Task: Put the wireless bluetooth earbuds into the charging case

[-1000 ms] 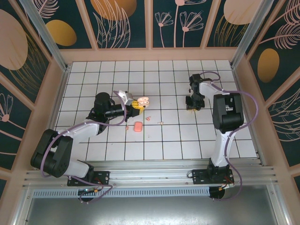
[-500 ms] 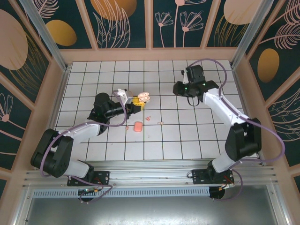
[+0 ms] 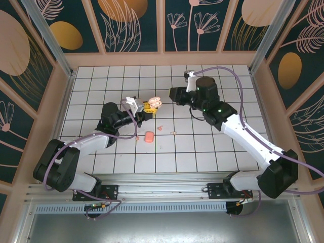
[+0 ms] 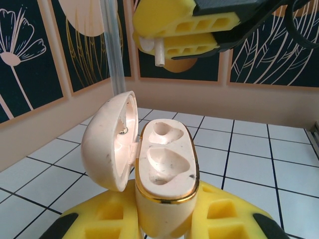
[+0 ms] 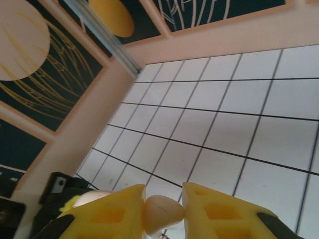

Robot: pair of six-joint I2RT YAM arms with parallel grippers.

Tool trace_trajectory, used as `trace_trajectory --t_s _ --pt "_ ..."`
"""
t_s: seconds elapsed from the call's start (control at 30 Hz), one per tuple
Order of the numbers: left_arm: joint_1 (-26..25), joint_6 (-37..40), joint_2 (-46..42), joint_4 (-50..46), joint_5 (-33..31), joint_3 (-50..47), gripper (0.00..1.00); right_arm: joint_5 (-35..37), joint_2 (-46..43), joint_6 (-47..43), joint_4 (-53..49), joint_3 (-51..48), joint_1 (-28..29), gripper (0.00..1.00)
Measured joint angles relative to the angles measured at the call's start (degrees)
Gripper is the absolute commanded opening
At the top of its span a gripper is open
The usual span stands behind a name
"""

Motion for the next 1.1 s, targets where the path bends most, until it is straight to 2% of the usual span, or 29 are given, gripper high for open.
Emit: trace_trajectory --t_s 0.2,0.67,1.1 --pt "0.0 0.0 0.0 0.07 -0.09 0.0 0.14 0.0 0.33 0.11 1.95 0.0 2.84 0.25" --pt "-0.24 -0.04 0.0 0.35 -0.09 0.0 0.14 0.68 3.76 -1.6 0.35 0.66 5.55 0.25" --pt "-0.33 -0.04 -0.07 0.35 -0.33 0.0 0.14 7.3 4.57 -6.56 -3.98 3.34 8.44 0.25"
